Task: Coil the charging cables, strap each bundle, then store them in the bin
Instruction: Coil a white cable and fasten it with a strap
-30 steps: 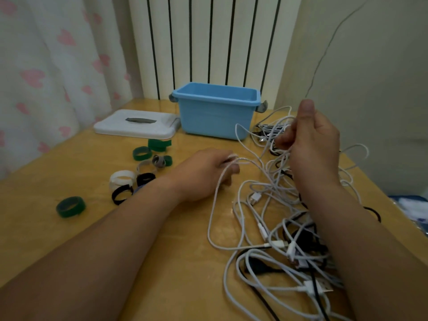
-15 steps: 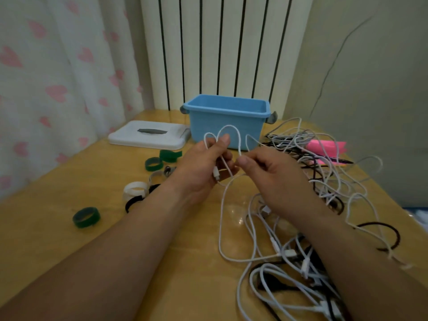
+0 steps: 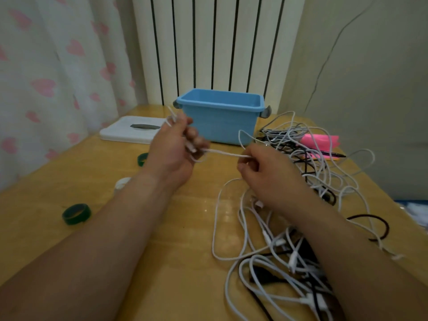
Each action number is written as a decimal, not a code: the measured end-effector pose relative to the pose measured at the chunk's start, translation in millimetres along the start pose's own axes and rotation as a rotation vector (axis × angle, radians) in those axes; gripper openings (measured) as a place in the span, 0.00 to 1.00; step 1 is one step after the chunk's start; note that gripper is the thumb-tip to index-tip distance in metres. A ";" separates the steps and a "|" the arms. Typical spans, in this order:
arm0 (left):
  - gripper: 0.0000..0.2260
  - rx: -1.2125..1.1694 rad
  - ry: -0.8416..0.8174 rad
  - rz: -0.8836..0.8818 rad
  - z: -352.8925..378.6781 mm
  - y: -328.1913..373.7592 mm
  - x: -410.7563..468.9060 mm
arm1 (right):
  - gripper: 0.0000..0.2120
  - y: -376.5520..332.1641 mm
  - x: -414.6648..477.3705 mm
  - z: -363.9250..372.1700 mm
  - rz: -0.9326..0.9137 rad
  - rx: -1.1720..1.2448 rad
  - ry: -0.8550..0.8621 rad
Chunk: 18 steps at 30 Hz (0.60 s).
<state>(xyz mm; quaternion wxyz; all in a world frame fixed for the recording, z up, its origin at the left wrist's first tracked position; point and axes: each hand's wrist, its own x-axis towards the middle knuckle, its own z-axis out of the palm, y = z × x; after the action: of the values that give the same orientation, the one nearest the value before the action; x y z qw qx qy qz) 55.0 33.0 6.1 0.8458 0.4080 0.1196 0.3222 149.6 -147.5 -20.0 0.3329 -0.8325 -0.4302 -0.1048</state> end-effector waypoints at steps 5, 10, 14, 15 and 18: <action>0.14 0.564 -0.008 0.131 -12.6 1.5 3.3 | 0.06 7.5 1.9 -15.2 0.108 -0.016 0.216; 0.14 1.112 -0.130 0.304 -2.3 -6.0 -10.6 | 0.12 3.8 -0.1 -19.6 0.043 -0.115 0.229; 0.13 1.147 -0.139 0.383 -4.7 2.6 -10.3 | 0.08 11.7 2.4 -19.4 0.049 -0.176 0.179; 0.14 1.178 -0.178 0.373 -3.3 1.1 -11.3 | 0.13 12.2 2.6 -17.8 0.053 -0.145 0.176; 0.17 1.279 -0.346 0.296 5.9 -13.2 -17.6 | 0.19 5.8 3.6 -13.8 0.070 -0.003 0.178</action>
<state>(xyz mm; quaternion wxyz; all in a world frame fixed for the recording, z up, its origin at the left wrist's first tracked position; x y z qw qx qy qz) 50.3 12.1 -1.3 0.3919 0.8859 0.0924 0.2303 157.9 -156.4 -10.6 0.3721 -0.8350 -0.3694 -0.1670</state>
